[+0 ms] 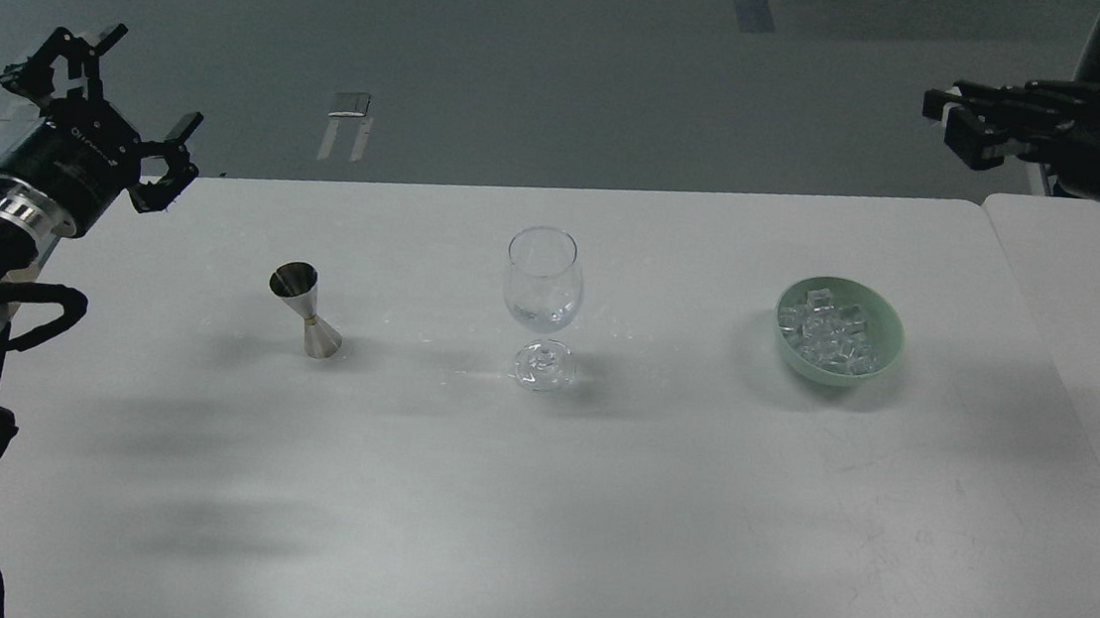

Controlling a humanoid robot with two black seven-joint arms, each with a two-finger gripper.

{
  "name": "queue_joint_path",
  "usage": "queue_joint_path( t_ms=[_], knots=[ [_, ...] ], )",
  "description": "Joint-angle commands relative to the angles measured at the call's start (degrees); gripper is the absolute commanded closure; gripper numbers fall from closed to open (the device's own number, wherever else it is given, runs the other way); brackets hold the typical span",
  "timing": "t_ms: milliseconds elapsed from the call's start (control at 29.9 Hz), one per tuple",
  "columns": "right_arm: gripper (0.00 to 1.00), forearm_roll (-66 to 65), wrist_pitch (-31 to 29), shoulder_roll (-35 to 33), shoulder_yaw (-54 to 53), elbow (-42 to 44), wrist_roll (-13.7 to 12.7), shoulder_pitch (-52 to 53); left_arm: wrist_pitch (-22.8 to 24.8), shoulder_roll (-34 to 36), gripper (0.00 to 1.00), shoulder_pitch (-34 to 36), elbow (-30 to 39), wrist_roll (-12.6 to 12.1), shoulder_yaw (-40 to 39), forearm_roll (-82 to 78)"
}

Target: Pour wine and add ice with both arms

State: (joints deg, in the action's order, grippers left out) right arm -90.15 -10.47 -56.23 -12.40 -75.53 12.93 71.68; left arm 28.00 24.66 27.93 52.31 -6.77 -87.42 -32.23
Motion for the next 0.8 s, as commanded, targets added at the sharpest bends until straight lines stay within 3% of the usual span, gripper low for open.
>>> queue_joint_path(
  t_ms=[0, 200, 301, 501, 768],
  knots=[
    [1.0, 1.0, -3.0, 4.6, 2.7, -0.1, 0.0, 7.4, 0.0, -0.1, 0.03, 0.3, 0.0, 0.0, 0.1, -0.2],
    [1.0, 6.7, -3.2, 19.0, 19.7, 4.2, 0.0, 23.3, 0.0, -0.1, 0.03, 0.4, 0.0, 0.0, 0.1, -0.2],
    [1.0, 9.1, -3.4, 26.5, 23.9, 7.1, 0.0, 26.4, 0.0, -0.1, 0.03, 0.4, 0.0, 0.0, 0.0, -0.1],
    [1.0, 15.7, -4.4, 35.9, 30.2, 8.7, 0.0, 27.8, 0.0, -0.2, 0.03, 0.4, 0.0, 0.0, 0.0, -0.1],
    [1.0, 20.9, -6.5, 42.4, 35.4, 9.5, 0.0, 28.6, 0.0, -0.4, 0.03, 0.3, 0.0, 0.0, 0.1, -0.1]
  ],
)
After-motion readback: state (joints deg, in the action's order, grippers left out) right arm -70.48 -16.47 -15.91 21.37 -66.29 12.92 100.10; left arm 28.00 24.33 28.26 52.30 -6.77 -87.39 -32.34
